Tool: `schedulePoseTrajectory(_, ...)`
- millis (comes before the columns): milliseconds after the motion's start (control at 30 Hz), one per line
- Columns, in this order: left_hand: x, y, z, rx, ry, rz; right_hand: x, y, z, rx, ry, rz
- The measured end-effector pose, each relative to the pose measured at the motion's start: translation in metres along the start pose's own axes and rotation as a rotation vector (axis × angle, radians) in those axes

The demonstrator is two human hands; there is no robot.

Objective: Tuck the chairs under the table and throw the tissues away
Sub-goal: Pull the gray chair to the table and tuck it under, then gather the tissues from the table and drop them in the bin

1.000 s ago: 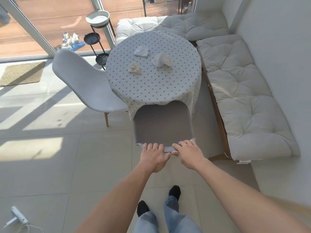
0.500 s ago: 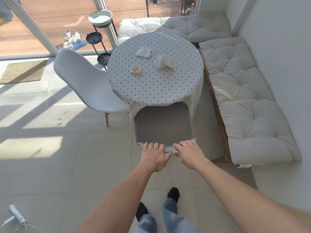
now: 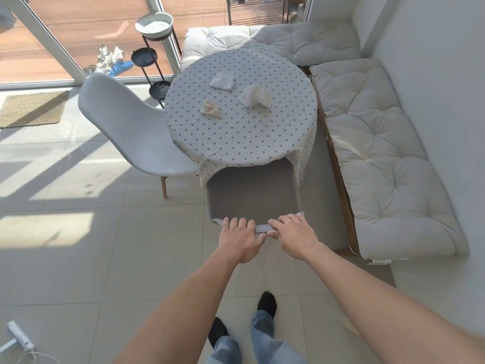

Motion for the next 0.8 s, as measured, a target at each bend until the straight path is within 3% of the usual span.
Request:
schedulePoseTrajectory(300, -0.006, -0.001, -0.009, -0.005, -0.057, -0.082, -0.001, 0.006, 0.002, 0.006, 0.028, -0.075)
schedulePoseTrajectory(800, -0.077, -0.025, -0.065, -0.162, -0.11, 0.012, -0.063, 0.029, -0.004, 0.045, 0.092, -0.067)
Point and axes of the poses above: each hand's wrist, its own y-axis towards the middle knuckle, its own x-axis out of the palm, z = x × y, the point moved 7 cm from there along y, towards the middle knuckle, and after that the axes turned 13 degrees about x, right-handed, at the moved point
